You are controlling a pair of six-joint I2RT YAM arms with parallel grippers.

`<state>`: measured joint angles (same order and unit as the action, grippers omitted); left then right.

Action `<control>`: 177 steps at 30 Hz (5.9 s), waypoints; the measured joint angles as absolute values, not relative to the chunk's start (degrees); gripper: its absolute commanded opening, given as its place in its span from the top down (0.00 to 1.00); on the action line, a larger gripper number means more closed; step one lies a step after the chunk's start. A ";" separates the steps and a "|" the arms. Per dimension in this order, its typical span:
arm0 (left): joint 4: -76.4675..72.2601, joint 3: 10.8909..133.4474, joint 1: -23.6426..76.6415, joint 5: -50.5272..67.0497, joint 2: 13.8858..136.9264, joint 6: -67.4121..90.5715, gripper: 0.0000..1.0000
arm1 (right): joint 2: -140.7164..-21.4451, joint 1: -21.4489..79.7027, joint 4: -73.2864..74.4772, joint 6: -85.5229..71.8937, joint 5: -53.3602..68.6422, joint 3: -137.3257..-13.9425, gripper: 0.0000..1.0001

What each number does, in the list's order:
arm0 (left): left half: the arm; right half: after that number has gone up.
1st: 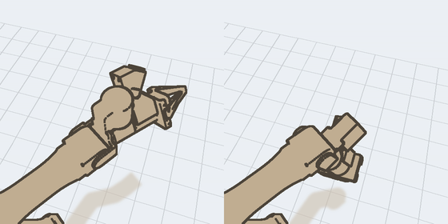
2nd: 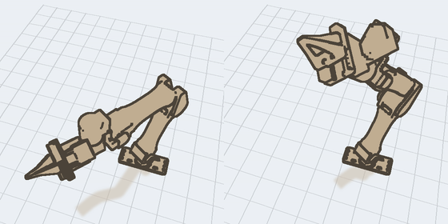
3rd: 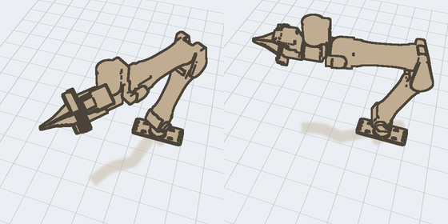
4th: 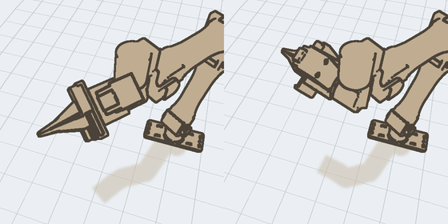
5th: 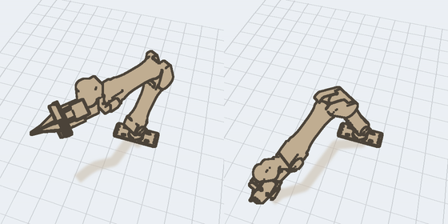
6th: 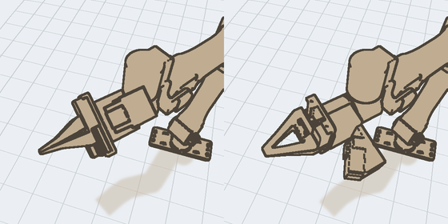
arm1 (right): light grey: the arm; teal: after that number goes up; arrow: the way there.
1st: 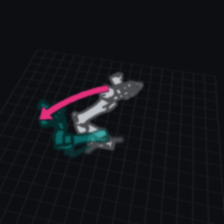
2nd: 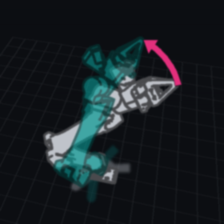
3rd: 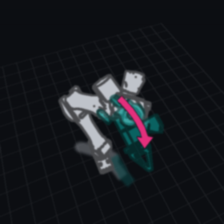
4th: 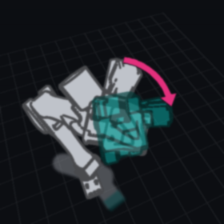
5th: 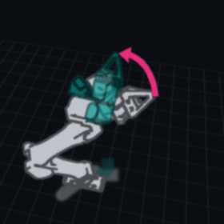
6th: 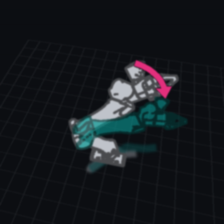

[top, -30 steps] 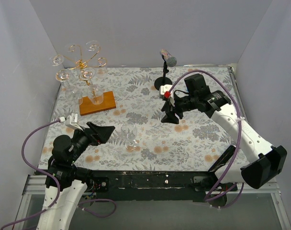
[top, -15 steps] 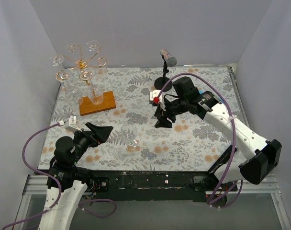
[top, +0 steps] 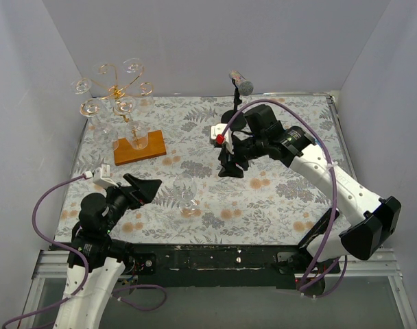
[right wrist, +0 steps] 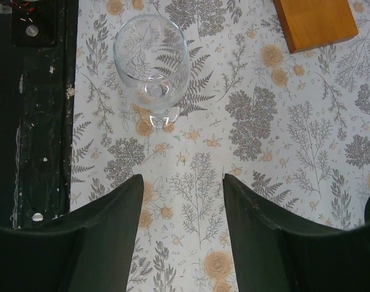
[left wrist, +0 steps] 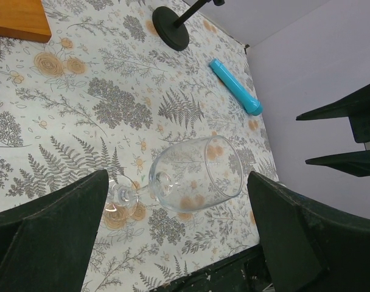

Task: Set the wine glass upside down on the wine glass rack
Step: Pick up the wine glass at the center of the board, then turn the wine glass upside down at the wine rack.

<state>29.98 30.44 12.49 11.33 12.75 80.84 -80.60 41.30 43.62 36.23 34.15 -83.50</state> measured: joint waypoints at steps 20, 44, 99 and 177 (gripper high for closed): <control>24.75 27.75 12.49 12.32 10.07 79.79 0.02 | -86.54 46.19 43.83 34.87 32.18 -90.74 0.37; 23.51 27.55 12.49 12.58 4.29 79.50 0.02 | -98.91 56.42 39.18 21.15 18.06 -96.55 0.51; 23.51 27.46 12.49 12.45 3.29 79.83 0.02 | -104.51 59.16 45.30 25.08 8.16 -102.56 0.99; -29.08 10.26 35.16 15.35 55.29 110.54 0.68 | -82.85 33.74 39.66 19.20 34.30 -88.58 0.99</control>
